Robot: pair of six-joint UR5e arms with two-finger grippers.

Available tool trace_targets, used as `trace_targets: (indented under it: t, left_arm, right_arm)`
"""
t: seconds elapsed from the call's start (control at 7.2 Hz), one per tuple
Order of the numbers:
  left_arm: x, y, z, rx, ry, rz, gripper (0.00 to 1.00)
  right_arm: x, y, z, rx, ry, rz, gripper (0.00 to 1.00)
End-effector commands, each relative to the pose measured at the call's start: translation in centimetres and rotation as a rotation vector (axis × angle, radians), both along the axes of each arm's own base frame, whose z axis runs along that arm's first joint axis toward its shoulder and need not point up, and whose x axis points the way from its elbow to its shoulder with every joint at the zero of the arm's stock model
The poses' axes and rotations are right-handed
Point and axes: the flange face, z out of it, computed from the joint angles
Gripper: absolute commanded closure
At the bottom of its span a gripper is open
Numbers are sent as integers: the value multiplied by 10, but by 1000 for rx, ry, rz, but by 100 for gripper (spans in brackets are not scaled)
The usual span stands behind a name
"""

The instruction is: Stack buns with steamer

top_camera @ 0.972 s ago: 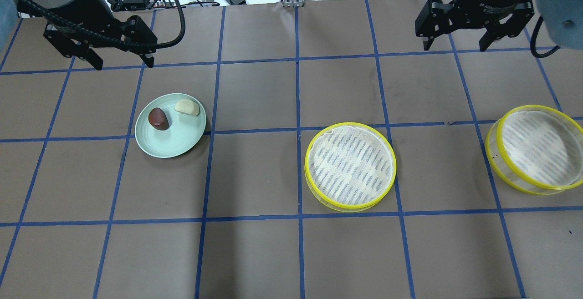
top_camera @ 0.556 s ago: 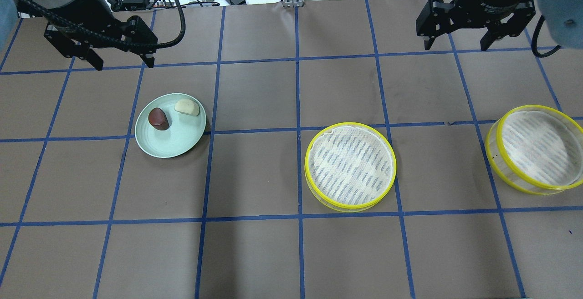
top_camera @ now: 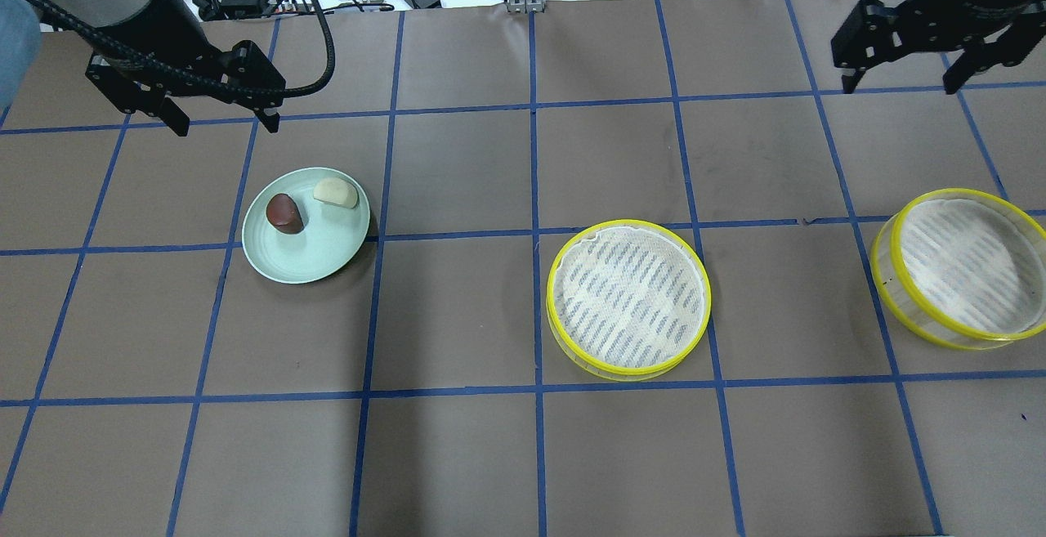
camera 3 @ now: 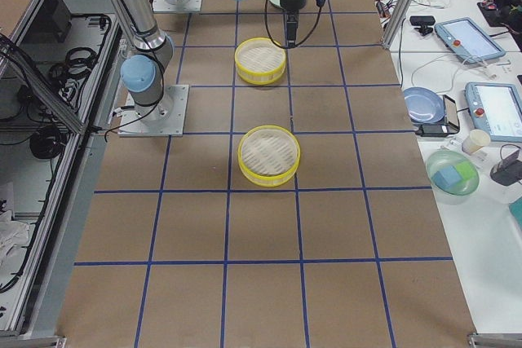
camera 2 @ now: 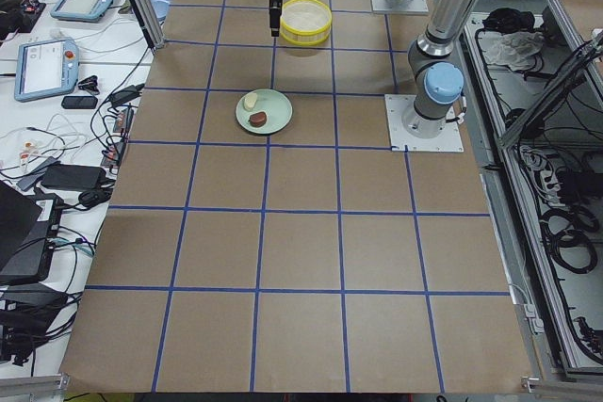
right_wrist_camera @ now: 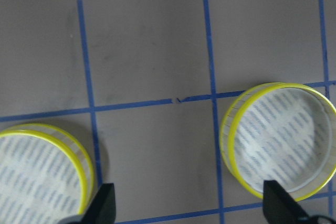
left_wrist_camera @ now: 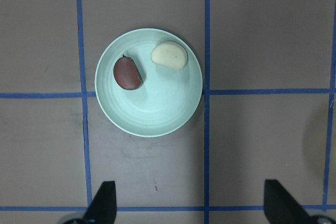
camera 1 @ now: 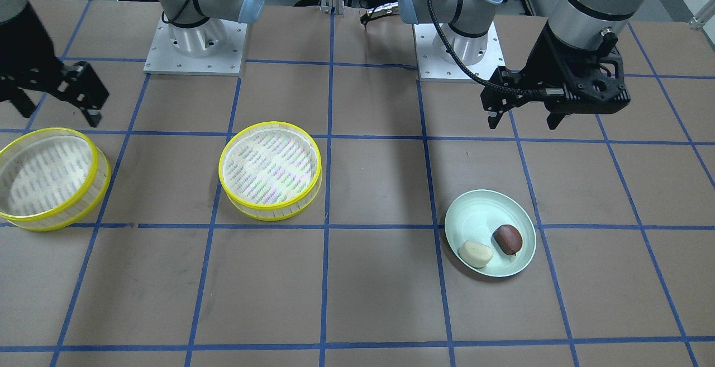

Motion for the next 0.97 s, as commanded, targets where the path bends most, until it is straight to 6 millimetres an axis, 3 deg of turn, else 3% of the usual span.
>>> trace_targets:
  t: [0.0, 0.14, 0.42, 0.56, 0.83]
  left_arm:
    - [9, -35, -47, -47, -12, -90, 0]
    - [10, -48, -80, -67, -14, -91, 0]
    - [10, -72, -137, -64, 12, -99, 0]
    - [12, -83, -164, -38, 16, -97, 0]
    - [13, -98, -219, 31, 30, -113, 0]
  right_arm:
    - [-134, 20, -37, 98, -28, 209, 0]
    - [-202, 36, -72, 149, -78, 250, 0]
    - [-308, 20, -150, 134, -9, 307, 0]
    - [-335, 26, -181, 143, -58, 269, 1]
    - [-349, 14, -248, 169, -98, 262, 11]
